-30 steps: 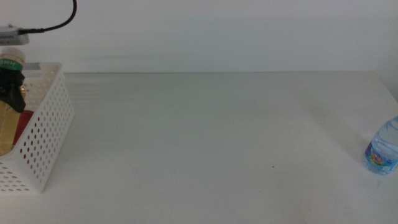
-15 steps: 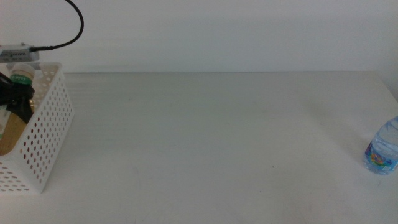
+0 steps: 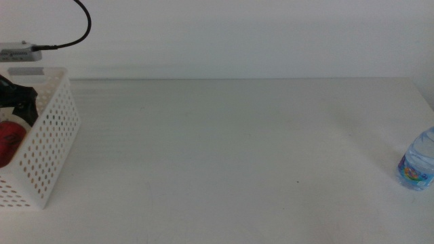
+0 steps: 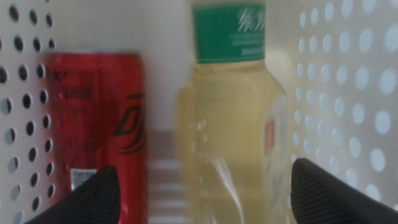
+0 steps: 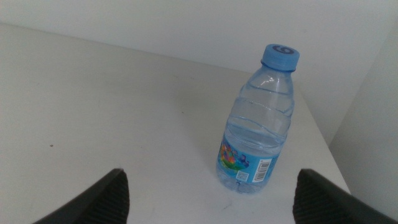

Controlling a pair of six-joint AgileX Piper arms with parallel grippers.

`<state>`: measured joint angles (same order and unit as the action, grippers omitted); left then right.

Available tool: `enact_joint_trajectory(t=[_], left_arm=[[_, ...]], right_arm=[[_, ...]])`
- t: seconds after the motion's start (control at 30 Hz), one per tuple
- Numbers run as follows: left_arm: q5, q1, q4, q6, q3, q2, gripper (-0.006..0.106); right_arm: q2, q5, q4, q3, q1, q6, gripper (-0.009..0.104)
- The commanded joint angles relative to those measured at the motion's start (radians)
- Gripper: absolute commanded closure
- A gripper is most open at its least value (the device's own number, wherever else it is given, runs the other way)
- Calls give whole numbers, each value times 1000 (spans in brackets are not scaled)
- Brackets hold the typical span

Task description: Use arms to grab the bottles and put them into the dustbin to the left of the table.

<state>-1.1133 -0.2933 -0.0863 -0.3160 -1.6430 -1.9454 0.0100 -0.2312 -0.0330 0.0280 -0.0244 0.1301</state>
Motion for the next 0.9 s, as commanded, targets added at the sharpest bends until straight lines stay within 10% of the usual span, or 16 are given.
enact_joint_trajectory(t=[0.0,0.57,0.87], left_arm=[[6,2,-18,9,-31,67,10],[49,117,-191,-12,-3,389,10],[490,352,-227,-96,391,739,10]], right_arm=[[27,74,-6,-8,6,9,18],[27,74,-6,-8,6,9,18],[27,74,-6,-8,6,9,18]])
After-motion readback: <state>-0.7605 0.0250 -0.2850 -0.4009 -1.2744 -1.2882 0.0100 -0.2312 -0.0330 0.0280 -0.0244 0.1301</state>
